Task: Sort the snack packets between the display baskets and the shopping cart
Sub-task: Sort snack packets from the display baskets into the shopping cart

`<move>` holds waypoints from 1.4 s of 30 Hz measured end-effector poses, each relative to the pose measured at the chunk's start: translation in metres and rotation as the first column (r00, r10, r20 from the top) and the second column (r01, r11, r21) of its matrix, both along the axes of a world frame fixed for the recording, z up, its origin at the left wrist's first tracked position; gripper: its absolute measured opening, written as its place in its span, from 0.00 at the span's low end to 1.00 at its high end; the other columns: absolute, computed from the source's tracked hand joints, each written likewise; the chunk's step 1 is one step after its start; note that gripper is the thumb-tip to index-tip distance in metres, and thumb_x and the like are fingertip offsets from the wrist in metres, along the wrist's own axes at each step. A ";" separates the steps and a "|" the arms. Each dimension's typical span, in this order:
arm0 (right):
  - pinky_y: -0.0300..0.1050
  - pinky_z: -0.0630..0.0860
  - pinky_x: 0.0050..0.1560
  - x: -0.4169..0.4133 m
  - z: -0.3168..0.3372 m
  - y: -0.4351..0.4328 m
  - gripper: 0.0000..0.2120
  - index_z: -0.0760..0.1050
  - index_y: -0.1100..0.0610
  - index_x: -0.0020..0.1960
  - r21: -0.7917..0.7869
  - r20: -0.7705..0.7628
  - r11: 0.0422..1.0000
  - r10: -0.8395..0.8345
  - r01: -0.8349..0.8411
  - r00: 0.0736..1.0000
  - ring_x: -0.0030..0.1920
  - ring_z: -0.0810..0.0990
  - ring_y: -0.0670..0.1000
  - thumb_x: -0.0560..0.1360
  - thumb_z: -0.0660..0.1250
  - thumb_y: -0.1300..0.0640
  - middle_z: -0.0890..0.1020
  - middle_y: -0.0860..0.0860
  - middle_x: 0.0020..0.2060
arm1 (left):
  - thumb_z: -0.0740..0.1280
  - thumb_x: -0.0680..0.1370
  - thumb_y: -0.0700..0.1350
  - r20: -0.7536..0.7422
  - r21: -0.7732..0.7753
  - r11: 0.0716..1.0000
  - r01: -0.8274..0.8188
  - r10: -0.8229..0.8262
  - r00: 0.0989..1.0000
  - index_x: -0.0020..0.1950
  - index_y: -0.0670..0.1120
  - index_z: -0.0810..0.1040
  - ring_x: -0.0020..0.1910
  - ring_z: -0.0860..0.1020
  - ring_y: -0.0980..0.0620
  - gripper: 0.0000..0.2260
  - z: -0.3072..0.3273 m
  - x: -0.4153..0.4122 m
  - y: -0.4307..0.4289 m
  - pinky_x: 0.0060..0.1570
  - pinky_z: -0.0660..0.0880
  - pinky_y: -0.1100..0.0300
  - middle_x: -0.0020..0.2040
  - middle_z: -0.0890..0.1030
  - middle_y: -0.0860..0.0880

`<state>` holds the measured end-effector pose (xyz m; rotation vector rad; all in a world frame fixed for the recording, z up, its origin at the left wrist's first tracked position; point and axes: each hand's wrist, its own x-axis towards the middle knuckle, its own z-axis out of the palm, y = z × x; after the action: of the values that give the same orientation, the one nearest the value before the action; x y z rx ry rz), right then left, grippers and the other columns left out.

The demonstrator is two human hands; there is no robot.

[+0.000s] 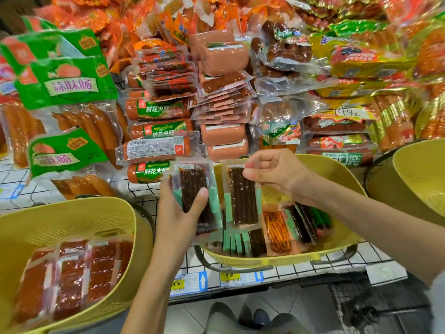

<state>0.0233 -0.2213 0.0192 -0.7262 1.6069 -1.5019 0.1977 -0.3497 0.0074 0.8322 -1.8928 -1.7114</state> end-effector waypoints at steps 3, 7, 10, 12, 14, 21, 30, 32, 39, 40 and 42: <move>0.36 0.79 0.43 0.025 0.008 -0.025 0.11 0.80 0.57 0.44 0.043 -0.042 0.991 -0.127 0.129 0.991 0.42 0.82 0.43 0.64 0.75 0.55 0.85 0.49 0.41 | 0.64 0.75 0.54 -0.074 0.193 0.969 0.153 -0.141 0.987 0.63 0.50 0.71 0.50 0.83 0.51 0.18 0.003 -0.003 0.005 0.41 0.82 0.53 0.53 0.83 0.49; 0.27 0.70 0.30 0.039 -0.002 -0.040 0.06 0.78 0.56 0.41 -0.005 -0.168 0.953 -0.300 0.303 0.939 0.32 0.76 0.39 0.73 0.69 0.54 0.79 0.46 0.33 | 0.73 0.68 0.47 -0.059 0.172 0.984 0.048 -0.038 0.998 0.59 0.51 0.72 0.43 0.85 0.46 0.20 0.002 -0.001 0.002 0.33 0.81 0.52 0.49 0.84 0.47; 0.32 0.71 0.34 0.031 -0.031 -0.018 0.09 0.77 0.57 0.47 0.432 -0.342 0.889 0.009 0.149 0.940 0.36 0.76 0.45 0.79 0.62 0.52 0.77 0.49 0.37 | 0.73 0.67 0.47 -0.074 0.216 0.973 -0.082 0.100 0.992 0.56 0.53 0.72 0.38 0.85 0.45 0.20 -0.001 0.009 -0.009 0.30 0.80 0.54 0.46 0.85 0.50; 0.36 0.75 0.43 0.028 -0.055 -0.006 0.17 0.72 0.60 0.62 0.788 -0.328 0.615 0.462 -0.031 0.824 0.48 0.78 0.49 0.78 0.65 0.52 0.79 0.52 0.50 | 0.73 0.66 0.48 -0.086 0.233 0.968 -0.095 0.118 0.989 0.57 0.53 0.72 0.37 0.85 0.46 0.21 -0.001 0.015 -0.015 0.29 0.80 0.55 0.45 0.85 0.52; 0.51 0.71 0.63 0.028 -0.070 -0.005 0.31 0.63 0.62 0.71 0.910 -0.272 0.412 0.688 -0.053 0.673 0.67 0.69 0.57 0.75 0.67 0.47 0.70 0.58 0.67 | 0.74 0.66 0.48 -0.076 0.245 0.966 -0.082 0.103 0.992 0.59 0.51 0.72 0.39 0.85 0.46 0.23 -0.001 0.018 -0.016 0.30 0.80 0.54 0.45 0.85 0.52; 0.62 0.63 0.67 0.026 -0.084 -0.009 0.29 0.73 0.56 0.55 0.799 -0.522 0.582 0.547 0.151 0.655 0.67 0.66 0.59 0.63 0.73 0.37 0.71 0.56 0.63 | 0.75 0.66 0.50 -0.022 0.293 0.953 -0.071 0.081 0.996 0.59 0.51 0.72 0.37 0.85 0.41 0.24 -0.007 0.016 -0.010 0.30 0.80 0.52 0.47 0.85 0.47; 0.46 0.79 0.51 0.000 -0.020 -0.010 0.04 0.75 0.59 0.48 0.262 -0.063 0.965 0.049 -0.031 0.997 0.51 0.81 0.49 0.74 0.67 0.60 0.80 0.49 0.50 | 0.72 0.71 0.46 -0.060 0.261 0.959 -0.107 0.126 0.990 0.60 0.52 0.72 0.42 0.85 0.45 0.19 -0.001 0.018 -0.013 0.31 0.80 0.56 0.52 0.83 0.47; 0.42 0.80 0.47 -0.003 0.002 0.000 0.08 0.75 0.61 0.52 0.047 0.199 0.989 0.128 -0.140 0.972 0.52 0.83 0.49 0.73 0.65 0.61 0.82 0.50 0.51 | 0.70 0.74 0.46 -0.059 0.244 0.966 -0.083 0.100 0.993 0.62 0.52 0.70 0.46 0.84 0.46 0.19 0.000 0.016 -0.012 0.33 0.81 0.53 0.56 0.81 0.48; 0.26 0.73 0.36 0.038 0.005 -0.040 0.11 0.75 0.47 0.45 0.060 -0.362 0.993 -0.074 0.103 0.929 0.35 0.76 0.35 0.68 0.75 0.54 0.80 0.44 0.40 | 0.68 0.72 0.51 -0.066 0.266 0.946 0.184 -0.173 0.983 0.65 0.49 0.72 0.48 0.84 0.49 0.22 0.004 0.004 0.000 0.34 0.81 0.54 0.53 0.84 0.48; 0.27 0.73 0.34 0.037 0.000 -0.041 0.12 0.74 0.47 0.46 0.028 -0.341 0.989 -0.129 0.147 0.931 0.33 0.75 0.36 0.68 0.75 0.52 0.79 0.45 0.38 | 0.70 0.72 0.48 -0.062 0.273 0.947 0.172 -0.161 0.985 0.64 0.49 0.72 0.47 0.84 0.49 0.21 0.004 0.005 0.000 0.33 0.81 0.54 0.52 0.84 0.47; 0.28 0.72 0.32 0.026 -0.011 -0.032 0.10 0.72 0.48 0.48 0.079 -0.308 0.984 -0.127 0.159 0.943 0.33 0.75 0.37 0.71 0.71 0.50 0.77 0.46 0.38 | 0.72 0.70 0.45 -0.056 0.287 0.951 0.114 -0.102 0.993 0.63 0.49 0.73 0.45 0.85 0.48 0.22 0.001 0.009 -0.003 0.32 0.80 0.54 0.50 0.84 0.48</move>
<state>0.0492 -0.2536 0.0084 -0.8261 1.9897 -1.4482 0.2064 -0.3529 0.0083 0.8035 -1.7122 -2.0927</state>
